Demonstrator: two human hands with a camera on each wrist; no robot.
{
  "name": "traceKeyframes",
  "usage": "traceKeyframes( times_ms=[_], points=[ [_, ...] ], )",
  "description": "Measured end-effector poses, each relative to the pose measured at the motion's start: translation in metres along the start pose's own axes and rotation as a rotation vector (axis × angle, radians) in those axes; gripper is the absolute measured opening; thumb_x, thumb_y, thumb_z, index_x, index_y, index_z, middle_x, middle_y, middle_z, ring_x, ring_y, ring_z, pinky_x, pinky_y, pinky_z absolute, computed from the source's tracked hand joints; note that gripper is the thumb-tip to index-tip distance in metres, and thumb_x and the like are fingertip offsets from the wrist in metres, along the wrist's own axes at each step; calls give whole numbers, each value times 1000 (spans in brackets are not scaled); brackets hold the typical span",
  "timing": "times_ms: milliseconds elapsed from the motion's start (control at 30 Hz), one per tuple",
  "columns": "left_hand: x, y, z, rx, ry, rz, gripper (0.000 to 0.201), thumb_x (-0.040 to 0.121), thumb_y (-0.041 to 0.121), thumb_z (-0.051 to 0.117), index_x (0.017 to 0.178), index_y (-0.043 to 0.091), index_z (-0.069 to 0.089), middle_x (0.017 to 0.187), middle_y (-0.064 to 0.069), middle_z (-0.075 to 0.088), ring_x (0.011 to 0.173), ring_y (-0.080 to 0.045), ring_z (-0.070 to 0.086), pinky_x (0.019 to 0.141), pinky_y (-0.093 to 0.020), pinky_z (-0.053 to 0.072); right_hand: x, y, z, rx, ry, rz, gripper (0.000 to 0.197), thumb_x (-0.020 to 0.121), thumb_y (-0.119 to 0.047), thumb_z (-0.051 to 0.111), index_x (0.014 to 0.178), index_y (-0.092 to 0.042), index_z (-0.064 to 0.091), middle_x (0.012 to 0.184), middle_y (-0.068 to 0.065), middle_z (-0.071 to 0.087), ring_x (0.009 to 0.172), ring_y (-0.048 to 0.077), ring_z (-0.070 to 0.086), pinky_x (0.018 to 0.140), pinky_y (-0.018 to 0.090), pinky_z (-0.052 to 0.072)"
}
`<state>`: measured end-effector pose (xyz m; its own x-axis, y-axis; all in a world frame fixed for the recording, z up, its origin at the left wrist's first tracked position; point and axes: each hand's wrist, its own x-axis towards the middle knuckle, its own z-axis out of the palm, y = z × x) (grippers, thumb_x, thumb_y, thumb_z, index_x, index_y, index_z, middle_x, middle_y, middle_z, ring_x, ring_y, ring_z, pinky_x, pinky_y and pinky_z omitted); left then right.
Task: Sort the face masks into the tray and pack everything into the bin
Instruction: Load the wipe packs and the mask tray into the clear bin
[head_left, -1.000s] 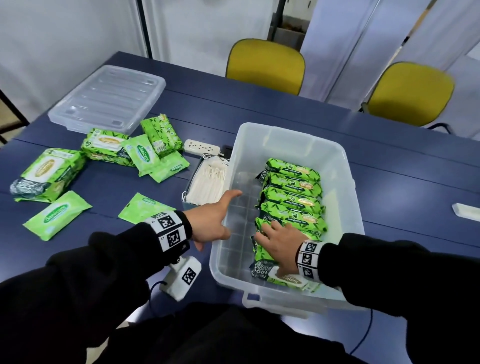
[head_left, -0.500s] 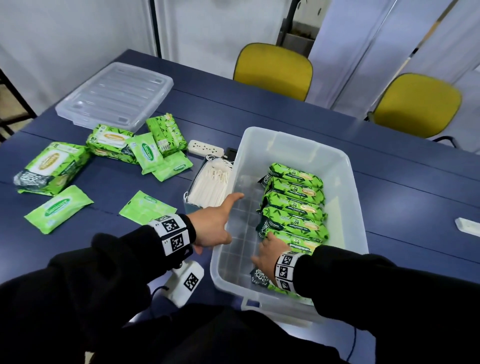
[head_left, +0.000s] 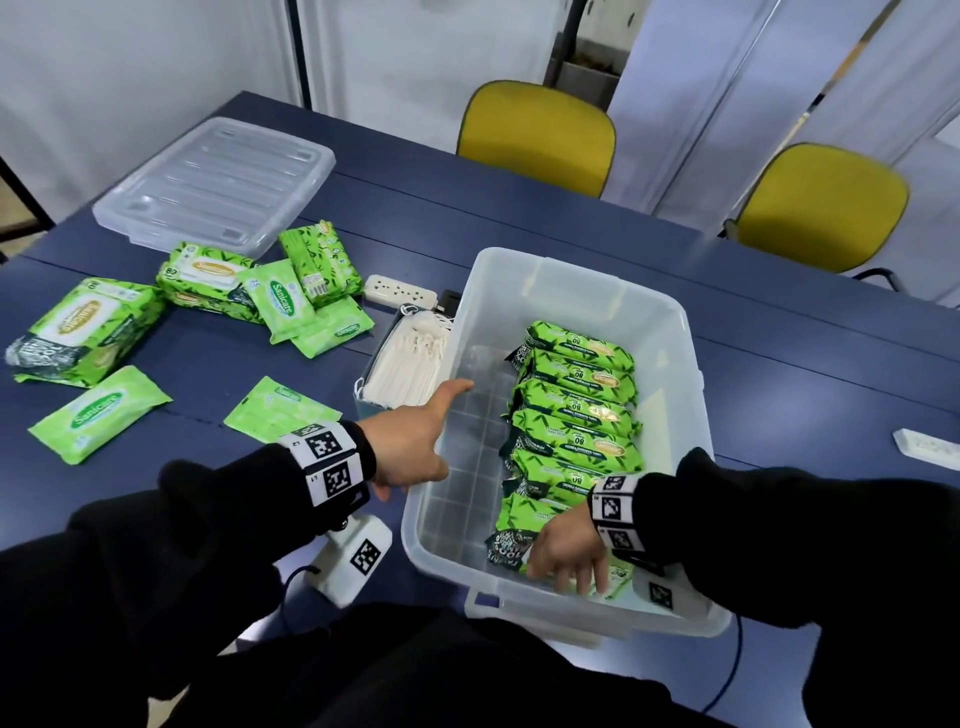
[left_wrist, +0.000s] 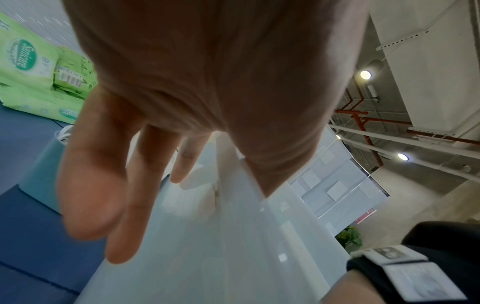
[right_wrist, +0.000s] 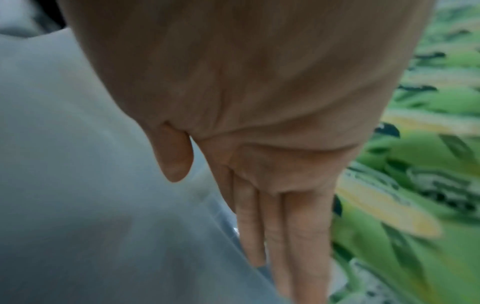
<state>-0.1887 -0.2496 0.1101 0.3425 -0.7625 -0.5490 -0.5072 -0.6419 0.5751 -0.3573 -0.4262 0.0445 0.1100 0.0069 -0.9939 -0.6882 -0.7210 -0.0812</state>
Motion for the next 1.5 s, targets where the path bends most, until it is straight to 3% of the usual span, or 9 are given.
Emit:
traceKeyframes(
  times_ms=[133,300,433,633,800,1000,1200,1333,1500],
  points=[
    [-2,1,-1,21,3,-7,99,92,7,58,155,45,-10,62,-12,61,35,-20,55,46,-42,58,4,-1,-3,183,-118,84,89,93,-71,49,161,-22,19,163,13,32,148,40,33,118,66,24],
    [-2,4,1,58,-4,13,101,88,2,53,156,41,-10,58,-10,57,40,-28,57,52,-53,60,10,18,1,157,-143,77,111,75,-89,50,162,-31,12,170,4,11,156,28,13,125,56,7],
    [0,3,-1,63,-25,41,100,88,2,53,156,41,-8,58,-10,57,38,-24,57,53,-51,61,3,26,1,-66,84,76,91,88,-82,38,156,-23,34,162,9,33,140,27,43,115,43,37],
    [1,2,-1,31,-49,57,101,85,0,51,155,44,-6,59,-12,62,46,-31,63,50,-47,60,-6,10,1,-118,41,27,68,103,-57,43,156,-16,33,164,9,30,147,28,35,114,35,34],
    [1,1,-1,19,-53,48,102,86,0,52,155,45,-8,62,-13,62,45,-31,63,51,-49,61,1,-6,1,-290,53,-44,44,96,-60,55,116,-22,63,118,10,68,85,22,65,66,26,50],
    [0,3,-1,12,-43,36,100,90,6,58,157,42,-8,64,-11,61,46,-29,62,52,-49,61,-9,-80,-31,-688,571,-432,46,90,-40,69,130,-20,63,116,3,72,101,22,67,92,32,53],
    [-4,7,-1,46,-7,7,97,90,5,54,156,43,-8,67,-13,60,56,-43,68,52,-54,60,38,-88,-85,-956,665,81,75,93,-67,52,153,-24,41,160,10,36,150,38,25,118,68,9],
    [-5,6,2,156,88,13,96,92,9,53,160,32,-12,69,-5,54,46,-15,52,35,-20,40,58,-54,-90,-1078,657,293,91,89,-80,34,161,-26,21,169,17,-3,154,42,-8,113,73,-11],
    [-3,5,5,120,77,-10,97,91,7,52,157,39,-12,75,-11,61,45,-20,57,39,-28,52,45,-66,-93,-1052,586,242,74,93,-72,41,152,-28,43,162,7,35,154,38,16,115,74,-3]
  ],
)
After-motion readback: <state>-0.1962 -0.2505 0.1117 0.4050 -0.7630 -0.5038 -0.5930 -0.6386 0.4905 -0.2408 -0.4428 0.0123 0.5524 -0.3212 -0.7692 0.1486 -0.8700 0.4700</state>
